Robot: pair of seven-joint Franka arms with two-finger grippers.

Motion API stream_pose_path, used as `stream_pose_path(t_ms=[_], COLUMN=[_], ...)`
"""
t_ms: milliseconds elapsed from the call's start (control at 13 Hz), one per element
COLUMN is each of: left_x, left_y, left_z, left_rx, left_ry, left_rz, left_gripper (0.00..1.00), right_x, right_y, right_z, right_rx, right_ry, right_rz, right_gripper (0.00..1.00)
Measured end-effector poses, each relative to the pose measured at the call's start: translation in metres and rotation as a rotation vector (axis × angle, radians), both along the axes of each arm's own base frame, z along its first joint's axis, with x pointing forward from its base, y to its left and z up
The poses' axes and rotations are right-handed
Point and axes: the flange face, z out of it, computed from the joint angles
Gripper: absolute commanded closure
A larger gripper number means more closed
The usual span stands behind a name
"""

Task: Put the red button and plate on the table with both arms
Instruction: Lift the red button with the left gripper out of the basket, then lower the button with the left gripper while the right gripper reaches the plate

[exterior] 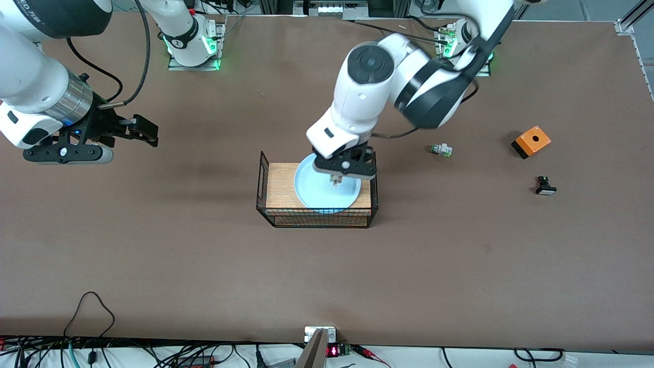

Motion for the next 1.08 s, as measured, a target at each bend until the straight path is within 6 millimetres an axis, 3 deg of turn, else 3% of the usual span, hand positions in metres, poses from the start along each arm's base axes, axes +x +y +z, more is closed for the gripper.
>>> stream_pose_path(t_ms=[154,308,462,692,846,1077], left_x=[0.017,0.036,0.061,0.090,0.097,0.105], left_y=[0.053,0.120,0.188,0.289,0.338,0.406], left_z=[0.040,0.060,0.055,0.039,0.027,-0.006], left_rx=[0.027,0.081,0.116,0.142,0.148,0.126], left_ry=[-0.017,0.009,0.054,0.117,0.159,0.233], left_rz=[0.045,0.074,0.130,0.137,0.131,0.105], left_gripper=[1.00,1.00,1.00,1.00,1.00,1.00], right_x=[0.000,0.001,0.002,-0.006,-0.020,-0.029], right_y=[0.001,0.007,0.027,0.097,0.146,0.173], right_z=[0.001,0.002,0.000,-0.009,-0.014,-0.026], right_rx=[0.014,0.040,0.061,0.078,0.086,0.076], right_ry=[-0.002,-0.009,-0.026,-0.054,-0.059,-0.035], right_rz=[-0.032,-0.085,-0.095,-0.157,-0.210,-0.274], right_gripper=[0.00,0.00,0.00,0.00,0.00,0.00])
